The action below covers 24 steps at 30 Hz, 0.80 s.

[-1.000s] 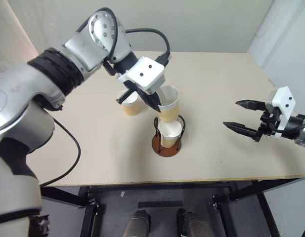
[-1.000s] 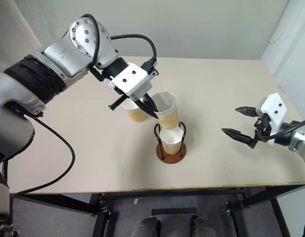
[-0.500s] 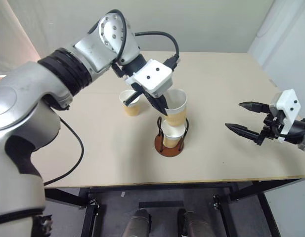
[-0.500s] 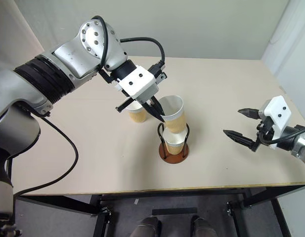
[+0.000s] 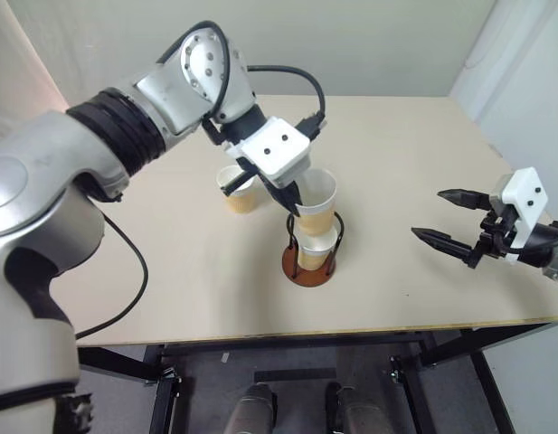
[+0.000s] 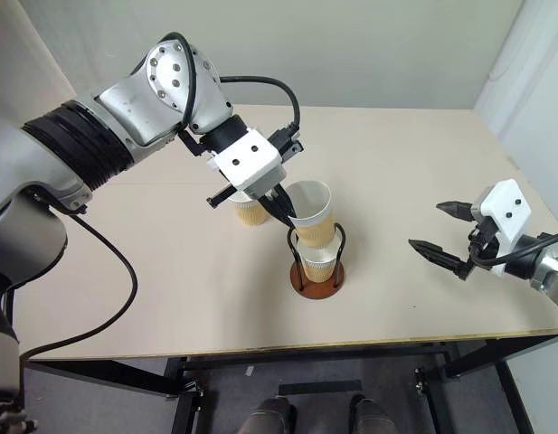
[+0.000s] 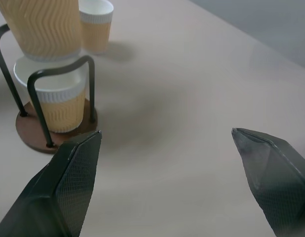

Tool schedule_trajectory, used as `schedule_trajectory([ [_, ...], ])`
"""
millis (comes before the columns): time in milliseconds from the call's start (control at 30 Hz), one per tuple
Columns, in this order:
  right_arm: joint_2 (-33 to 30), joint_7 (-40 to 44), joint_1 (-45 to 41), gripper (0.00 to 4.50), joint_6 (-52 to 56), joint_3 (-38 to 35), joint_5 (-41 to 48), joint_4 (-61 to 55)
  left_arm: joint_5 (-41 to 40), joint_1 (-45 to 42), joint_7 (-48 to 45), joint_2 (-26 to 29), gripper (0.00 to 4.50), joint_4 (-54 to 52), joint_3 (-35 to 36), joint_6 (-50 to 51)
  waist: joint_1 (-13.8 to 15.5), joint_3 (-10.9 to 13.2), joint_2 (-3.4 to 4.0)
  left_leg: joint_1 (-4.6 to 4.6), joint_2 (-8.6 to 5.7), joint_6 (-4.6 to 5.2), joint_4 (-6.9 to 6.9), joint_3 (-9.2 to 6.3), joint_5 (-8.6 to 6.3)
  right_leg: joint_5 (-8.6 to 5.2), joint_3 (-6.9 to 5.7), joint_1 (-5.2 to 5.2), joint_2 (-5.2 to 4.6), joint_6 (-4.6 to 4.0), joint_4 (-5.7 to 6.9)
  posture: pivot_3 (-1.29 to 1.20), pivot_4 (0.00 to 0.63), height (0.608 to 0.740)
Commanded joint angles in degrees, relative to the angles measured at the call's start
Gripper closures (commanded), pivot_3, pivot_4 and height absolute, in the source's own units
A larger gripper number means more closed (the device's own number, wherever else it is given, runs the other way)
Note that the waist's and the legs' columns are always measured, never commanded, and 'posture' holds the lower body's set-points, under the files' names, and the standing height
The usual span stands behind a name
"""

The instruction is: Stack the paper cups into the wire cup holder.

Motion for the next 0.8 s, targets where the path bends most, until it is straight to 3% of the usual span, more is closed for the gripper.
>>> schedule_trajectory([
  [33, -0.98, -0.91, -0.34, 0.0, -0.17, -2.83, 0.38, -1.41, 1.06, -1.05, -2.43, -0.34, 3.51, 0.99, -0.2, -1.73, -0.01, 0.0, 0.0, 0.0, -0.01, 0.0, 0.0, 0.01, 0.0, 0.0, 0.0, 0.0, 0.0, 0.0, 0.0, 0.0, 0.15, 0.74],
  [167, -1.19, -0.77, 0.27, 0.0, -0.39, -3.32, 0.08, -1.06, 2.66, 0.0, -2.43, -2.02, 2.16, 3.62, 1.55, -2.26, 0.04, 0.0, 0.0, 0.0, -0.01, 0.02, 0.01, 0.02, -0.01, 0.0, 0.02, 0.0, -0.01, 0.01, -0.01, 0.0, 0.15, 0.74],
  [367, -0.85, 0.02, -1.91, 0.0, -0.84, -0.42, -0.02, 0.41, 10.64, 2.35, -2.43, -6.42, 0.07, 16.16, 12.74, -2.25, -0.04, 0.01, 0.01, -0.03, -0.02, 0.04, 0.06, 0.04, -0.01, 0.03, 0.02, 0.0, -0.01, 0.07, -0.01, 0.0, 0.15, 0.74],
  [600, 2.82, 2.15, -12.83, 0.0, -2.73, 8.96, -0.93, 5.9, 25.01, 8.3, -2.43, -0.43, 0.07, 26.79, 23.1, 0.79, -2.05, -0.05, 0.23, 0.21, 0.01, 0.07, -0.09, 0.15, 0.17, -0.08, 0.16, 0.0, 0.13, 0.14, 0.02, 0.0, 0.15, 0.74],
  [667, 4.1, 3.56, -16.44, 0.0, -3.74, 11.86, -1.92, 8.98, 23.43, 9.99, -2.43, 1.63, 0.07, 26.65, 26.13, 5.74, -2.09, -0.03, 0.23, 0.16, 0.06, 0.04, -0.07, 0.12, 0.24, -0.08, 0.12, -0.03, 0.13, 0.13, 0.03, 0.0, 0.15, 0.74],
  [800, 5.03, 5.75, -20.44, 0.0, -5.19, 14.8, -3.47, 12.75, 32.46, 10.28, -0.88, 0.36, 0.07, 32.33, 32.76, 6.3, -0.91, -0.04, 0.23, -0.06, -0.04, -0.46, -0.03, 0.01, 0.57, -0.06, 0.06, -0.18, 0.07, 0.08, 0.02, 0.0, 0.15, 0.74],
])
